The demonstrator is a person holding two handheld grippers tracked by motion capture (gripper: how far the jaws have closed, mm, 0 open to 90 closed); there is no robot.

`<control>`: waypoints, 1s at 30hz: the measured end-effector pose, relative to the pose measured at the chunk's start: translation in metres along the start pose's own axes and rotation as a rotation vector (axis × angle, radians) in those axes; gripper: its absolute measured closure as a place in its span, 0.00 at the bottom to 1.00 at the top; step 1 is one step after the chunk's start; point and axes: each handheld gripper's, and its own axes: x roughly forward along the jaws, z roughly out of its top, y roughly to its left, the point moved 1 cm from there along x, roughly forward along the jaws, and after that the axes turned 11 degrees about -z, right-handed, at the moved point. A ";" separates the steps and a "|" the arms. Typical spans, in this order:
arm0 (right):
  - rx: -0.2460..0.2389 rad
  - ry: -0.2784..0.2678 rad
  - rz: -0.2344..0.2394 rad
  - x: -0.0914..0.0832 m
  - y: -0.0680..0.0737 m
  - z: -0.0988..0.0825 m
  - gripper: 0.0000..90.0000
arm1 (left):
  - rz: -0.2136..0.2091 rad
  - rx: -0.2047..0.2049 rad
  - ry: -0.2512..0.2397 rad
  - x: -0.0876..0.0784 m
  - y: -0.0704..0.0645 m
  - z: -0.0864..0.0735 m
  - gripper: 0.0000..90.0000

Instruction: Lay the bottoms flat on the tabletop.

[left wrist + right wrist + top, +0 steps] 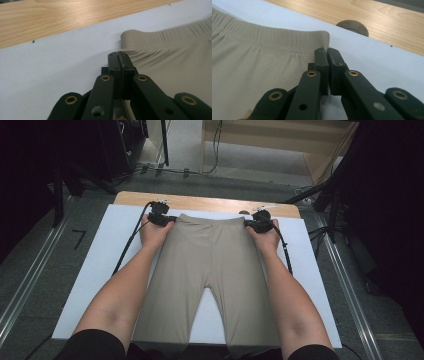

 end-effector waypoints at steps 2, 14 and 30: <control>0.001 0.004 0.004 -0.001 0.000 0.000 0.81 | -0.054 -0.037 -0.010 -0.002 0.002 0.000 0.90; 0.140 -0.197 0.066 -0.073 -0.018 -0.017 0.05 | -0.250 -0.003 -0.261 -0.062 -0.021 -0.013 0.00; 0.106 -0.351 0.091 -0.175 -0.004 -0.077 0.00 | -0.266 0.131 -0.383 -0.163 -0.057 -0.087 0.00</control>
